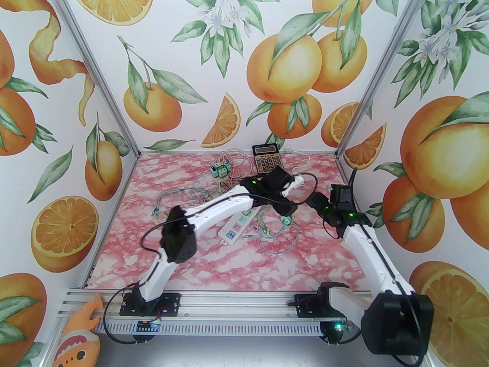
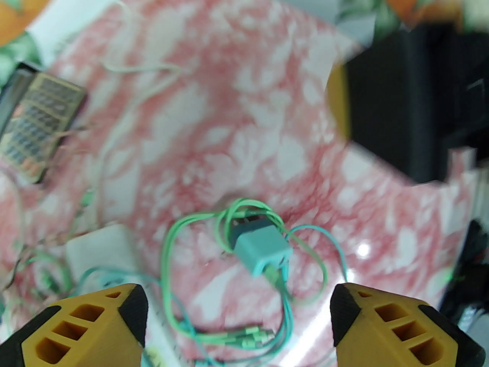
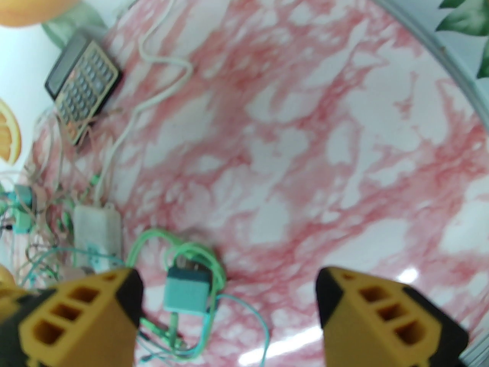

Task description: Pull the plug off the socket

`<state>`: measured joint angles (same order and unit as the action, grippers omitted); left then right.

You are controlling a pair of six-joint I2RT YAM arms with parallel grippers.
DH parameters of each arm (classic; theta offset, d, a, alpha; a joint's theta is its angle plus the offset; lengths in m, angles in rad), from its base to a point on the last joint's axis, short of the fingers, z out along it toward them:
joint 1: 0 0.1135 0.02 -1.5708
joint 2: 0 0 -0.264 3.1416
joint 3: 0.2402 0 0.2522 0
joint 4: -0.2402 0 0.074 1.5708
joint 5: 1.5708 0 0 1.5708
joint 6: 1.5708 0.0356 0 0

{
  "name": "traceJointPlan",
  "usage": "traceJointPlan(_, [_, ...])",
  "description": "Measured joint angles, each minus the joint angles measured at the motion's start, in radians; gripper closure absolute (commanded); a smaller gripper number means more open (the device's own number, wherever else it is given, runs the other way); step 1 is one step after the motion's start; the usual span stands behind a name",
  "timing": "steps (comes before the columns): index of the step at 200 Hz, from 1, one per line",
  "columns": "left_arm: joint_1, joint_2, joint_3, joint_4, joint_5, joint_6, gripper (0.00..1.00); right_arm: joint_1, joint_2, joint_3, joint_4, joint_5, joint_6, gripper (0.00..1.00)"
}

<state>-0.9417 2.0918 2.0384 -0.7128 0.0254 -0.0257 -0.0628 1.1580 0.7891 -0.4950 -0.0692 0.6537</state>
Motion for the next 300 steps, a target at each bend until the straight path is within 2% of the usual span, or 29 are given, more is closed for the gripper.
traceJointPlan(12, [0.025, -0.077, -0.064, 0.029, -0.003, -0.025, 0.00, 0.022, 0.013, -0.002, 0.004, -0.017, -0.008, 0.22])
traceJointPlan(46, [0.108, -0.234, -0.249, 0.102, -0.035, -0.076, 0.00, 0.130, 0.081, 0.001, 0.029, -0.044, -0.044, 0.26])
traceJointPlan(75, [0.157, -0.275, -0.360, 0.132, -0.060, -0.126, 0.00, 0.216, 0.196, 0.031, 0.017, -0.039, -0.087, 0.27])
traceJointPlan(94, [0.177, -0.299, -0.431, 0.146, -0.071, -0.158, 0.00, 0.264, 0.258, 0.057, -0.004, -0.014, -0.109, 0.31])
traceJointPlan(112, [0.184, -0.319, -0.466, 0.151, -0.079, -0.177, 0.00, 0.301, 0.311, 0.086, -0.024, 0.012, -0.128, 0.36])
traceJointPlan(153, [0.184, -0.355, -0.479, 0.169, -0.079, -0.203, 0.00, 0.371, 0.436, 0.166, -0.078, 0.106, -0.173, 0.38])
traceJointPlan(172, [0.184, -0.362, -0.479, 0.172, -0.079, -0.204, 0.00, 0.390, 0.484, 0.199, -0.106, 0.157, -0.188, 0.42])
traceJointPlan(188, [0.184, -0.365, -0.480, 0.174, -0.079, -0.204, 0.00, 0.391, 0.505, 0.211, -0.127, 0.208, -0.193, 0.48])
traceJointPlan(221, [0.185, -0.381, -0.508, 0.183, -0.080, -0.207, 0.00, 0.365, 0.482, 0.193, -0.156, 0.298, -0.179, 0.51])
traceJointPlan(278, [0.193, -0.405, -0.544, 0.191, -0.085, -0.210, 0.00, 0.113, 0.294, 0.069, -0.159, 0.314, -0.109, 0.48])
traceJointPlan(300, [0.200, -0.408, -0.545, 0.193, -0.085, -0.210, 0.00, 0.073, 0.259, 0.050, -0.159, 0.312, -0.093, 0.44])
